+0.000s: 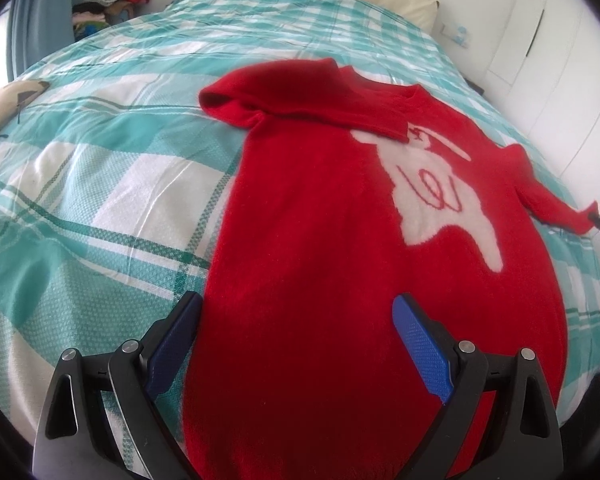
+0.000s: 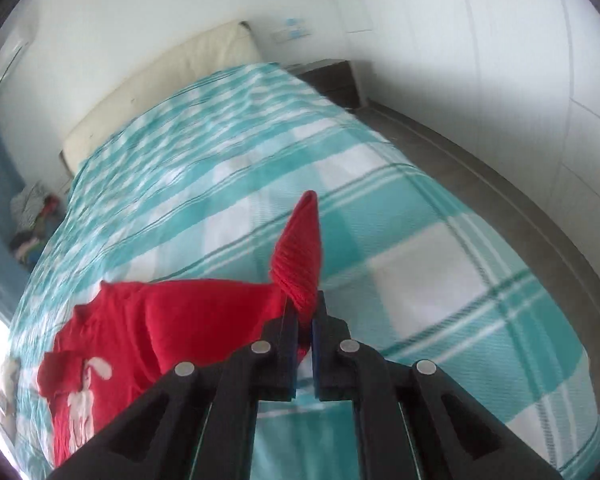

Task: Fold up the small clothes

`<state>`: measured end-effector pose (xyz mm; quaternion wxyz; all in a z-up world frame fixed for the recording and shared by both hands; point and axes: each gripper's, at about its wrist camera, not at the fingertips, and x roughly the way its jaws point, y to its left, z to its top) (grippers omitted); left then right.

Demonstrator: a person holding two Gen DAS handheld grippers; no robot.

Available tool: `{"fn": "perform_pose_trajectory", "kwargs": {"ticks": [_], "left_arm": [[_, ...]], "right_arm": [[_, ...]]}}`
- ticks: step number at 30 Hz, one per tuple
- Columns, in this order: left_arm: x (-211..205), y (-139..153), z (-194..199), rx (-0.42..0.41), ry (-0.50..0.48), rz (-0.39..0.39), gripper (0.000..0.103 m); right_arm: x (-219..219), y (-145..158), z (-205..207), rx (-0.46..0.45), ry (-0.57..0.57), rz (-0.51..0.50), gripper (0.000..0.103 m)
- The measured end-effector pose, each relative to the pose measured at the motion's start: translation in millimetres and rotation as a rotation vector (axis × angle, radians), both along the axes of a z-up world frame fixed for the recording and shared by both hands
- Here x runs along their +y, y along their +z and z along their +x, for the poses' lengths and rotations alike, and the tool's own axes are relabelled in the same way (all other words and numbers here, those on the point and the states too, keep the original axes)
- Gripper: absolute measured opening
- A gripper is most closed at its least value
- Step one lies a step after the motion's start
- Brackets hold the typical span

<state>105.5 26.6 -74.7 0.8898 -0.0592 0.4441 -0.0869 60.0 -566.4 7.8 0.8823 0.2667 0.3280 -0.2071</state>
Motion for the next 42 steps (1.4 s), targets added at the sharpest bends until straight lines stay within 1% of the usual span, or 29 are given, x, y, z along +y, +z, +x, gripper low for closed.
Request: {"fn": "perform_pose_trajectory", "kwargs": {"ticks": [2, 4, 7, 8, 9, 10, 11, 12, 13, 14, 15, 16, 17, 18, 19, 20, 21, 24, 26, 28, 32, 34, 36, 37, 38, 39, 40, 41, 42], "left_arm": [[-1.8, -2.3, 0.8, -0.002, 0.001, 0.014, 0.096], [-2.4, -4.0, 1.1, -0.008, 0.003, 0.023, 0.096], [-1.9, -4.9, 0.2, -0.020, 0.003, 0.026, 0.096], [-1.9, -5.3, 0.3, -0.022, 0.004, 0.026, 0.096], [-2.1, -5.7, -0.2, -0.023, 0.006, 0.028, 0.096], [-2.5, -6.1, 0.7, -0.023, 0.007, 0.032, 0.096], [-3.2, -6.7, 1.3, -0.023, 0.009, 0.036, 0.097], [-3.8, -7.3, 2.0, -0.023, 0.011, 0.041, 0.097], [-4.3, -7.9, 2.6, -0.024, 0.012, 0.046, 0.097], [-5.0, -8.4, 2.9, -0.024, 0.012, 0.049, 0.097], [-5.6, -8.9, 3.5, -0.026, 0.012, 0.052, 0.097], [-5.7, -9.0, 3.4, -0.027, 0.011, 0.053, 0.097], [-5.6, -9.2, 3.3, -0.028, 0.011, 0.054, 0.097], [-5.7, -9.3, 3.3, -0.028, 0.011, 0.055, 0.097], [-5.8, -9.3, 3.3, -0.028, 0.012, 0.055, 0.097], [-6.1, -9.4, 3.0, -0.028, 0.012, 0.057, 0.098], [-6.5, -9.6, 2.8, -0.028, 0.011, 0.061, 0.098], [-7.2, -10.5, 2.6, -0.029, 0.010, 0.069, 0.098], [-7.4, -11.3, 2.5, -0.028, 0.009, 0.073, 0.098], [-7.2, -12.3, 3.2, -0.029, 0.007, 0.076, 0.099], [-9.2, -14.1, 2.1, -0.040, -0.002, 0.091, 0.100], [-7.6, -13.0, 1.1, -0.042, -0.003, 0.078, 0.100], [-2.2, -8.0, -1.9, -0.027, -0.005, 0.033, 0.100], [1.9, -3.0, -5.2, -0.019, -0.004, 0.002, 0.100], [8.3, 4.0, -9.7, -0.016, 0.002, -0.036, 0.100], [15.7, 13.3, -16.1, -0.025, 0.009, -0.074, 0.100], [23.2, 24.9, -22.2, -0.046, 0.013, -0.105, 0.100], [29.6, 39.4, -26.4, -0.080, 0.012, -0.117, 0.100], [34.4, 57.1, -26.7, -0.118, 0.002, -0.106, 0.100]], "right_arm": [[-16.3, -22.0, -14.7, -0.017, -0.026, 0.061, 0.005], [-24.4, -38.9, -22.1, -0.054, -0.033, 0.118, 0.005], [-31.0, -54.0, -29.4, -0.114, -0.029, 0.175, 0.006], [-33.6, -57.5, -29.7, -0.123, -0.032, 0.200, 0.010], [-36.6, -59.2, -30.5, -0.137, -0.040, 0.233, 0.010], [-38.6, -59.6, -30.5, -0.160, -0.040, 0.262, 0.014], [-40.5, -59.5, -31.3, -0.182, -0.034, 0.280, 0.027], [-40.8, -59.3, -31.8, -0.203, -0.029, 0.291, 0.034], [-40.2, -58.4, -31.5, -0.223, -0.029, 0.297, 0.044], [-40.1, -58.9, -34.3, -0.237, -0.030, 0.303, 0.049], [-40.8, -59.7, -33.9, -0.241, -0.035, 0.310, 0.049], [-42.5, -61.4, -32.9, -0.247, -0.042, 0.323, 0.049], [-44.8, -63.6, -32.8, -0.248, -0.055, 0.333, 0.043], [-47.2, -65.8, -33.7, -0.237, -0.072, 0.332, 0.034], [-51.0, -68.0, -36.8, -0.213, -0.096, 0.318, 0.007], [-52.3, -69.1, -40.3, -0.201, -0.126, 0.300, 0.004], [-55.4, -69.1, -45.4, -0.200, -0.153, 0.289, 0.003], [-52.3, -55.1, -62.2, -0.161, -0.259, 0.164, 0.003], [-57.2, -57.0, -68.6, -0.138, -0.302, 0.165, 0.003], [-60.4, -62.4, -68.6, -0.111, -0.317, 0.179, 0.003], [-60.4, -59.5, -66.1, -0.079, -0.310, 0.144, 0.003], [-59.9, -57.9, -69.4, -0.080, -0.307, 0.140, 0.003], [-58.1, -52.5, -73.6, -0.089, -0.315, 0.133, 0.011], [-55.5, -47.8, -76.5, -0.087, -0.324, 0.116, 0.020], [-52.6, -40.9, -82.3, -0.089, -0.338, 0.090, 0.031], [-49.0, -32.9, -88.5, -0.094, -0.357, 0.054, 0.039], [-44.4, -23.0, -97.4, -0.100, -0.384, 0.003, 0.050], [-39.1, -13.1, -107.2, -0.111, -0.414, -0.054, 0.056], [-33.7, -3.8, -115.1, -0.126, -0.436, -0.103, 0.057]]}}
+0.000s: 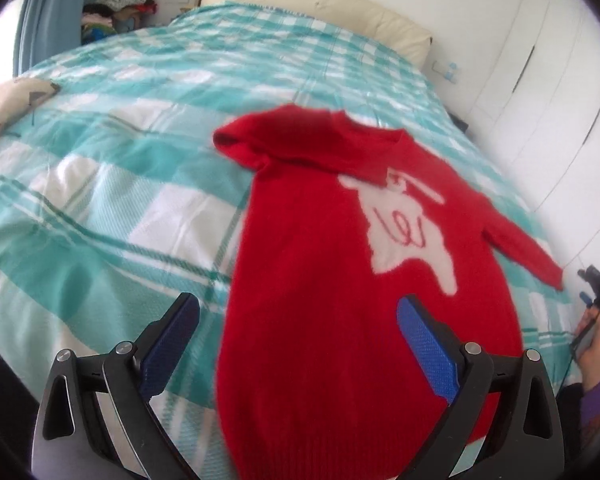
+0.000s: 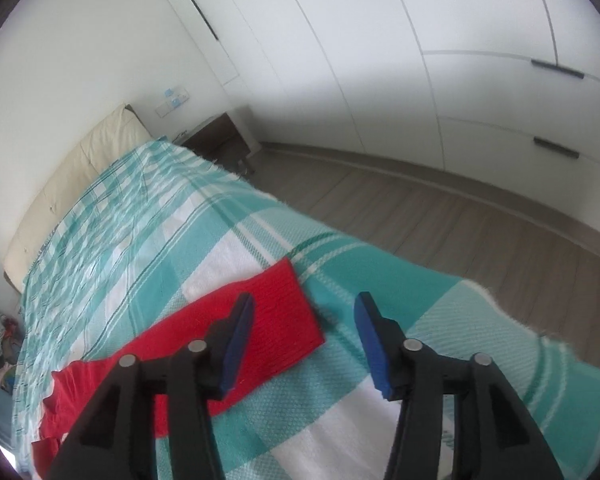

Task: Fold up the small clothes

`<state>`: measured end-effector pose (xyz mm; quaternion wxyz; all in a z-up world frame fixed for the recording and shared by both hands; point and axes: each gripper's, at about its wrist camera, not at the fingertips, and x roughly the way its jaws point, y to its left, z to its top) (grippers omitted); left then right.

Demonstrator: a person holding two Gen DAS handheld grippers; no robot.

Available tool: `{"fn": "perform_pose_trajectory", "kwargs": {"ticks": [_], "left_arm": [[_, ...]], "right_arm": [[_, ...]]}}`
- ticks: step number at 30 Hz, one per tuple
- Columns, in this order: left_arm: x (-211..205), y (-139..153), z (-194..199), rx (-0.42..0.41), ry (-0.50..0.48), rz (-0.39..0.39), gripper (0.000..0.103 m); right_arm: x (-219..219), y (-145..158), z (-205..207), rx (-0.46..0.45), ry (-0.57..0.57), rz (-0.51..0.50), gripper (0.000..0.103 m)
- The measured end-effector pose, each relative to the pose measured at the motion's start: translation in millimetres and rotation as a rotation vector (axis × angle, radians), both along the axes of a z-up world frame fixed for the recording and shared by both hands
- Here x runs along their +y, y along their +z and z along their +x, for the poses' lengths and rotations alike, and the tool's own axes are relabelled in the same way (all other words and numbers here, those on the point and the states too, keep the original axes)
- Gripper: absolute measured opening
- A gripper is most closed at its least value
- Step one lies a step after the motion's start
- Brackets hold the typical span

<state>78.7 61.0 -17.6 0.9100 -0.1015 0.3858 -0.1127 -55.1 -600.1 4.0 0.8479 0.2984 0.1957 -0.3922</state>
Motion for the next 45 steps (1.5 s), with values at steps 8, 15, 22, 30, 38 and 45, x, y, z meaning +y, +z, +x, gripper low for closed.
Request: {"fn": "perform_pose_trajectory", "kwargs": {"ticks": [8, 15, 22, 30, 38, 45], "left_arm": [[-52.9, 104.8, 89.2, -0.095, -0.386, 0.239, 0.103], [-162.7, -7.5, 158.5, -0.017, -0.603, 0.640, 0.098], [-177.9, -55.8, 197.7, 0.009, -0.606, 0.636, 0.078], [-153.2, -45.2, 210.6, 0.035, -0.526, 0.372, 0.005], [82.5, 35.6, 199.4, -0.085, 0.162, -0.108, 0.004], [224.6, -26.6, 151.3, 0.034, 0.636, -0.162, 0.004]], "right_arm": [[57.6, 26.0, -0.9, -0.038, 0.135, -0.165, 0.063], [81.9, 13.8, 20.1, 0.039, 0.238, -0.194, 0.063], [69.4, 8.7, 19.6, 0.025, 0.227, -0.133, 0.063], [72.3, 1.7, 32.0, 0.050, 0.272, -0.103, 0.063], [82.1, 6.0, 33.1, 0.044, 0.300, -0.138, 0.063], [91.2, 2.6, 41.0, 0.073, 0.324, -0.163, 0.063]]}}
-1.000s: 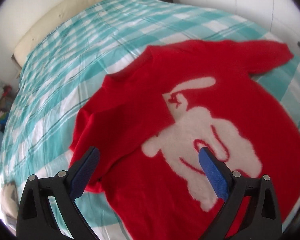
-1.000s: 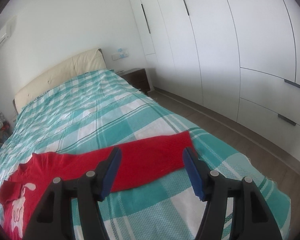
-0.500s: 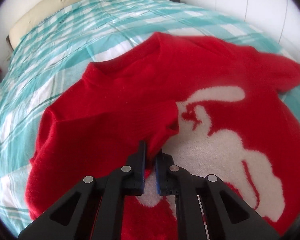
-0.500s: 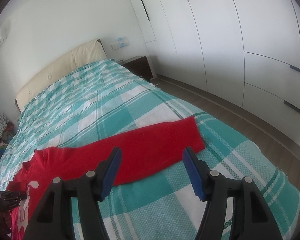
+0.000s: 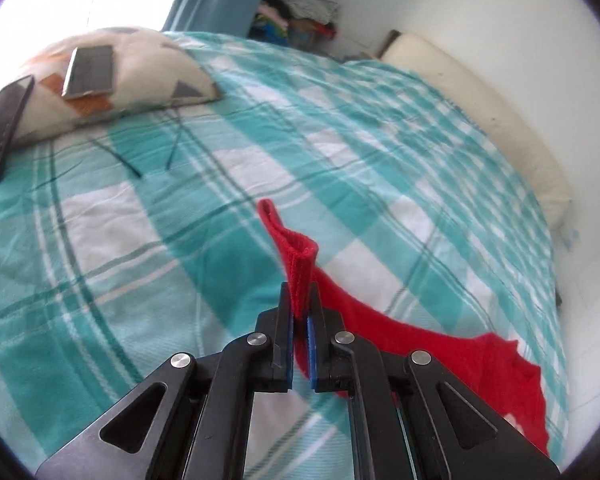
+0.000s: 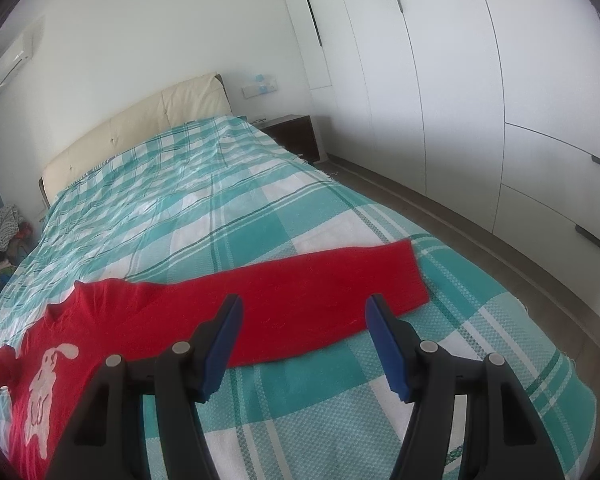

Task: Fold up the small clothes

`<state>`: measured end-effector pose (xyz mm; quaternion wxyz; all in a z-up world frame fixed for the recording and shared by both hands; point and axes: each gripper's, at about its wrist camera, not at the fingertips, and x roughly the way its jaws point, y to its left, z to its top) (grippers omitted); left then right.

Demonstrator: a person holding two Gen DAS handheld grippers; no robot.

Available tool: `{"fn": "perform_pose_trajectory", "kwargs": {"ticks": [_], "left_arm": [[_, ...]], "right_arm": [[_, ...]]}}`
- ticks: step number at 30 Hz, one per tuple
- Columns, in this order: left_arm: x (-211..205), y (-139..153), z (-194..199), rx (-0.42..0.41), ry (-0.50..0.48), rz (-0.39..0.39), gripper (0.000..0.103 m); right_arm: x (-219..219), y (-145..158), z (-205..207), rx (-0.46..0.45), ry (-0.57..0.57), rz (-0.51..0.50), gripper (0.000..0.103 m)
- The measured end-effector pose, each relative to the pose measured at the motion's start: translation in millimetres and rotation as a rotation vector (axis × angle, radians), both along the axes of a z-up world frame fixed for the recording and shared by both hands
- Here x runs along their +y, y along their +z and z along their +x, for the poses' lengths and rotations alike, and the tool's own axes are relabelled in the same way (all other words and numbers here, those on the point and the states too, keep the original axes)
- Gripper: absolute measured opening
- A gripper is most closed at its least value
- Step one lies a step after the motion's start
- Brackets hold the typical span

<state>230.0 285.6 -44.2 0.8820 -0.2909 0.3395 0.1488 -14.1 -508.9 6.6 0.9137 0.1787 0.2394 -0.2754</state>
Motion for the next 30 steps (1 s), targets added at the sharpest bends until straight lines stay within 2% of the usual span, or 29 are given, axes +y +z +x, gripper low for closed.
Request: {"fn": "perform_pose_trajectory", "kwargs": {"ticks": [2, 3, 4, 5, 7, 11, 14, 16, 21, 25, 30], "left_arm": [[5.4, -23.3, -2.7, 0.045, 0.025, 0.014, 0.004], [8.7, -31.4, -2.3, 0.077, 0.038, -0.014, 0.004], [15.0, -34.0, -4.4, 0.059, 0.057, -0.067, 0.004], [19.0, -31.5, -7.3, 0.037, 0.087, -0.072, 0.004], [22.4, -22.6, -15.8, 0.020, 0.139, -0.018, 0.004], [40.1, -9.8, -32.9, -0.033, 0.250, 0.030, 0.003], [52.4, -6.0, -37.8, -0.037, 0.293, 0.081, 0.003], [57.6, -11.1, -36.7, 0.009, 0.309, 0.100, 0.003], [64.0, -35.7, -26.4, 0.186, 0.334, 0.123, 0.003], [64.5, -45.1, -21.3, 0.243, 0.331, 0.134, 0.002], [62.8, -49.1, -18.1, 0.276, 0.329, 0.159, 0.002]], "right_arm": [[2.5, -3.2, 3.3, 0.012, 0.008, -0.003, 0.063], [3.1, -5.4, 5.3, 0.021, 0.011, -0.003, 0.063], [3.3, -7.8, 7.2, 0.031, 0.013, -0.001, 0.063], [3.0, -10.1, 9.0, 0.041, 0.013, 0.001, 0.063], [1.0, -13.3, 10.3, 0.051, 0.015, 0.016, 0.063], [-2.9, -14.4, 8.1, 0.047, 0.009, 0.035, 0.063], [-4.8, -14.7, 7.4, 0.044, 0.007, 0.044, 0.063], [-5.5, -15.0, 7.6, 0.045, 0.007, 0.047, 0.063], [-5.2, -14.4, 7.9, 0.046, 0.007, 0.040, 0.063], [-4.9, -14.2, 7.7, 0.046, 0.005, 0.040, 0.063], [-5.3, -12.4, 5.2, 0.036, -0.002, 0.044, 0.063]]}}
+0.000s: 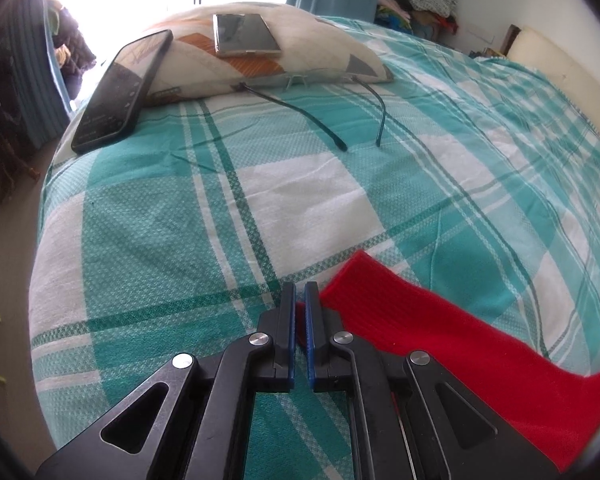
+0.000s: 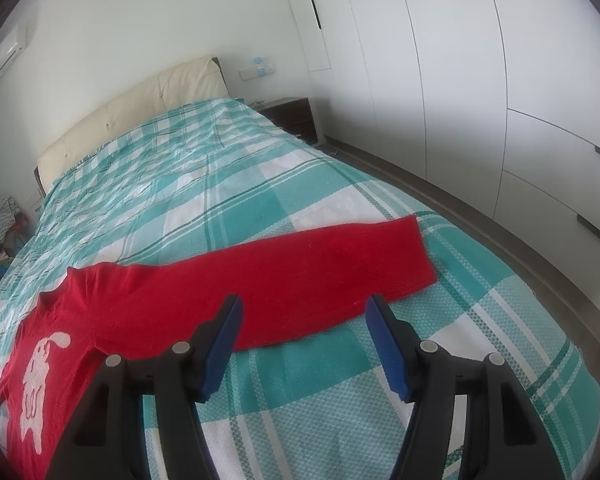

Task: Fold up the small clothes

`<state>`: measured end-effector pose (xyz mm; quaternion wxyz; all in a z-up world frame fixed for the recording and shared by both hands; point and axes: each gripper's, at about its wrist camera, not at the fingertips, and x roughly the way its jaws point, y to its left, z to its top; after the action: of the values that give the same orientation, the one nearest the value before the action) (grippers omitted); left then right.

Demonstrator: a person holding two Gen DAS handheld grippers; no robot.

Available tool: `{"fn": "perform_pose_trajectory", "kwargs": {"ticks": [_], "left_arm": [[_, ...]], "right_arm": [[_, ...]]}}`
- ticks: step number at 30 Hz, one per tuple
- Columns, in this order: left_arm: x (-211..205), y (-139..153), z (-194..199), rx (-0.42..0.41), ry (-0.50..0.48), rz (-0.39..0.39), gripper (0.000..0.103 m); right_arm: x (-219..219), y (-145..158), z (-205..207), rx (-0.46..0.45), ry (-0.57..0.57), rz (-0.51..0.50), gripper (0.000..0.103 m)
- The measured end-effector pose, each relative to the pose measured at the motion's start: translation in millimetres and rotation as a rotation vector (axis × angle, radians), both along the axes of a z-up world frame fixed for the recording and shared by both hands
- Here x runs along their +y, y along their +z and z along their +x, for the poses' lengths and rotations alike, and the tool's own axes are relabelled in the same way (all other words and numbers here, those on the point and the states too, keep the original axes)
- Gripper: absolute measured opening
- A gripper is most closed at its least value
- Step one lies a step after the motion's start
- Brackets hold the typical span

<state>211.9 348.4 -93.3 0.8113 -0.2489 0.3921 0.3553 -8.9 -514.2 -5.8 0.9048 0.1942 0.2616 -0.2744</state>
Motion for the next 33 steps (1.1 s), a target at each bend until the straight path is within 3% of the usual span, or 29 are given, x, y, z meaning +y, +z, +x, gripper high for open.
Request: {"fn": "perform_pose_trajectory", "kwargs": {"ticks": [16, 20, 21, 23, 25, 28, 33], "left_arm": [[2.1, -5.1, 0.7, 0.022, 0.017, 0.003, 0.002], [1.8, -0.9, -2.0, 0.018, 0.016, 0.003, 0.009], [0.8, 2.0, -3.5, 0.022, 0.019, 0.015, 0.015], [-1.4, 10.8, -8.0, 0.005, 0.025, 0.054, 0.060], [-3.2, 23.7, -16.8, -0.033, 0.063, 0.119, 0.075], [-5.3, 36.7, -25.8, -0.086, 0.084, 0.176, 0.081], [-19.2, 42.2, -18.6, -0.108, 0.015, 0.203, 0.082]], "right_arm": [[-5.4, 3.6, -7.7, -0.013, -0.033, 0.012, 0.063], [-4.8, 3.8, -6.8, -0.010, -0.029, 0.010, 0.063], [-4.3, 3.9, -6.5, -0.010, -0.028, 0.007, 0.063], [-3.5, 3.8, -5.9, -0.006, -0.028, 0.003, 0.063], [-3.3, 2.9, -5.0, -0.004, -0.029, 0.005, 0.064], [-3.2, 2.7, -4.8, -0.003, -0.029, 0.003, 0.065], [-2.5, 2.3, -5.1, -0.007, -0.031, 0.003, 0.065]]}}
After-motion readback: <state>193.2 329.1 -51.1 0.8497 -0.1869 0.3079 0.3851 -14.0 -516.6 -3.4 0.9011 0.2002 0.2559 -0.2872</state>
